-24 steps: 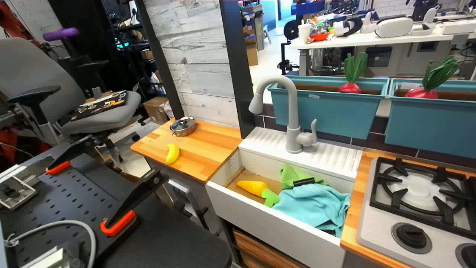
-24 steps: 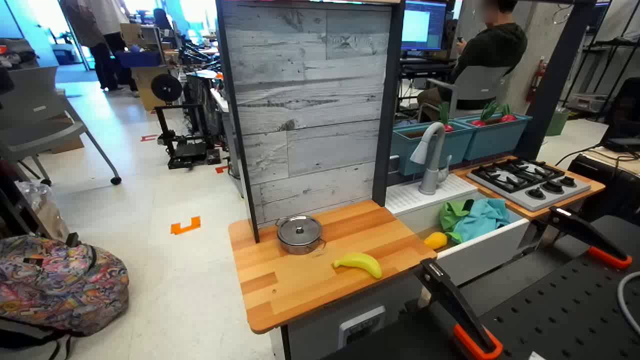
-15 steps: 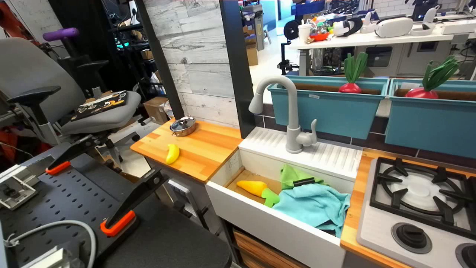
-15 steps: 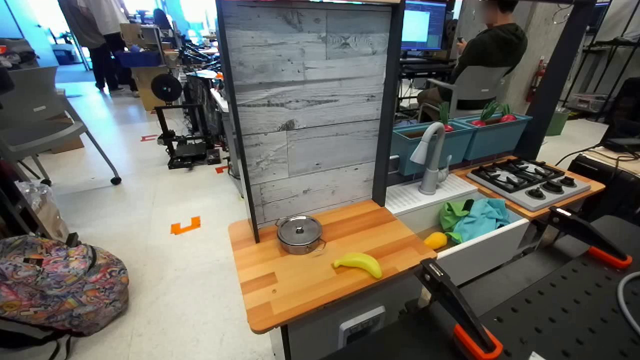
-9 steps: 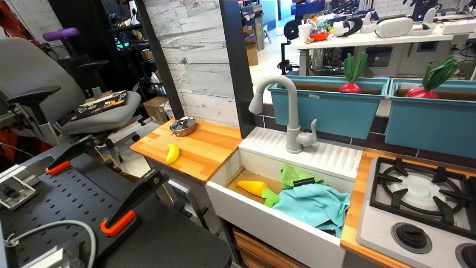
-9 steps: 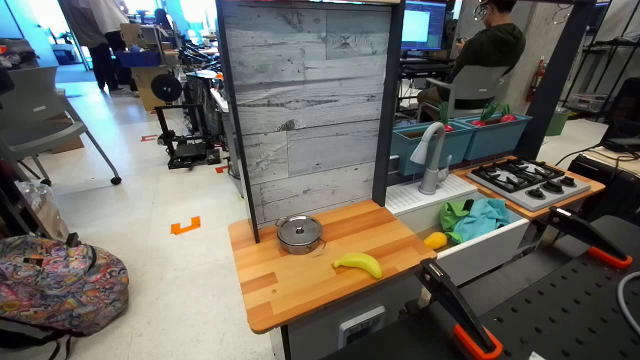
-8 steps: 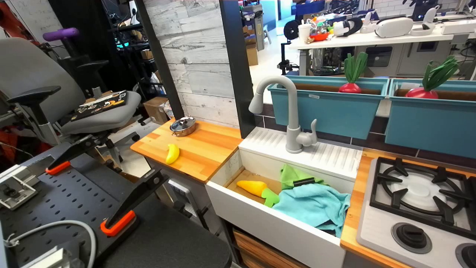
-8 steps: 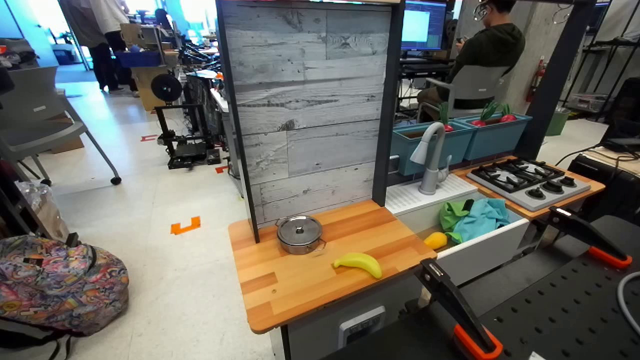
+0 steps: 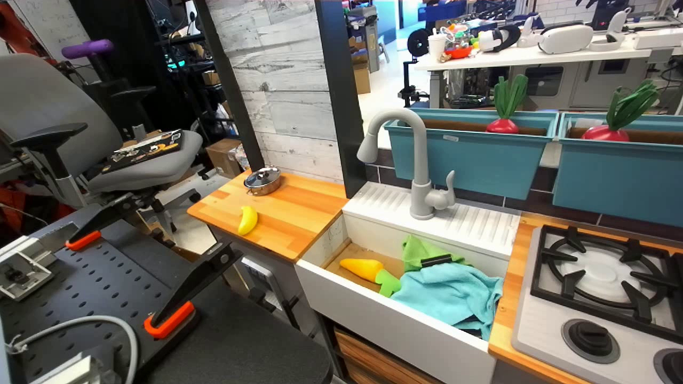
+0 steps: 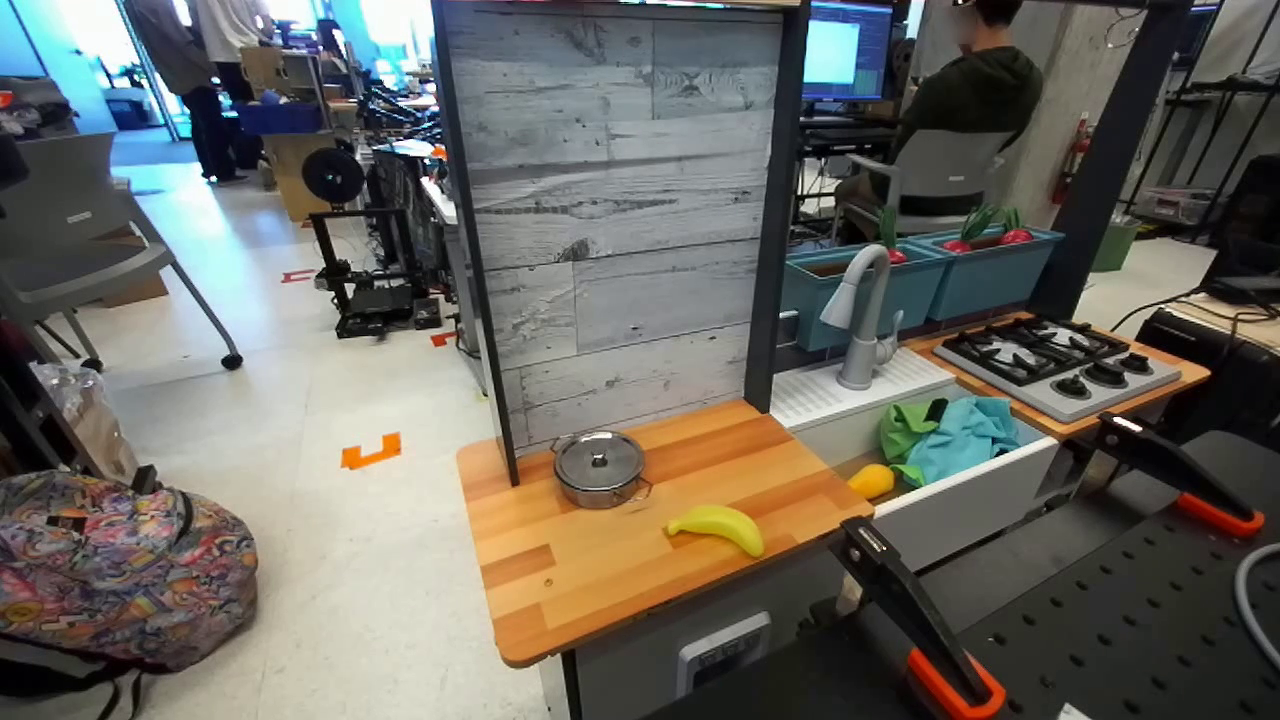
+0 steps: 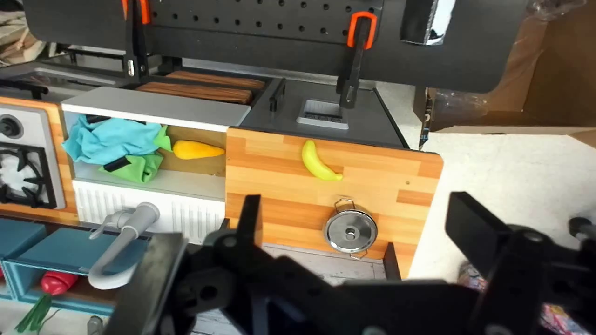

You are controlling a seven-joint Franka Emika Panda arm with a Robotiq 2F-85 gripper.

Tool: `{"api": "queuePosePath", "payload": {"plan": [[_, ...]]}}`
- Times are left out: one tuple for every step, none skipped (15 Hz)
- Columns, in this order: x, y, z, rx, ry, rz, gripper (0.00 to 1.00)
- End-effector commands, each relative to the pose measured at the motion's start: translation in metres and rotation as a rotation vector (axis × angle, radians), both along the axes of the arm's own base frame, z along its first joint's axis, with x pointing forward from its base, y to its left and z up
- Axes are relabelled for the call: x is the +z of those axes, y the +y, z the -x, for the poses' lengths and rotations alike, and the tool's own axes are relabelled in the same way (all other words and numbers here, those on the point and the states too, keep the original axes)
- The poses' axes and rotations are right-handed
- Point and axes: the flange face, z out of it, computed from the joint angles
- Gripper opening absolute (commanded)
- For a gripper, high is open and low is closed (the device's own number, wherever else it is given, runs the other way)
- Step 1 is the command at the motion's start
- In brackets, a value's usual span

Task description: Move the banana toy backwards

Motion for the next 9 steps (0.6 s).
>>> {"api": "queuePosePath", "payload": {"plan": [[-0.027, -0.014, -0.045, 0.100, 0.032, 0.005, 1.00], [-0.034, -0.018, -0.055, 0.126, 0.030, 0.005, 1.00], [-0.042, -0.022, -0.065, 0.153, 0.040, -0.003, 1.00], [-0.050, -0.026, -0.075, 0.168, 0.035, -0.019, 1.00], [-0.061, -0.031, -0.087, 0.176, 0.033, -0.052, 1.00], [-0.071, -0.034, -0.097, 0.191, 0.043, -0.075, 1.00], [-0.086, -0.039, -0.109, 0.213, 0.055, -0.103, 1.00], [-0.099, -0.043, -0.119, 0.235, 0.068, -0.132, 1.00], [-0.114, -0.045, -0.130, 0.254, 0.083, -0.165, 1.00]]}}
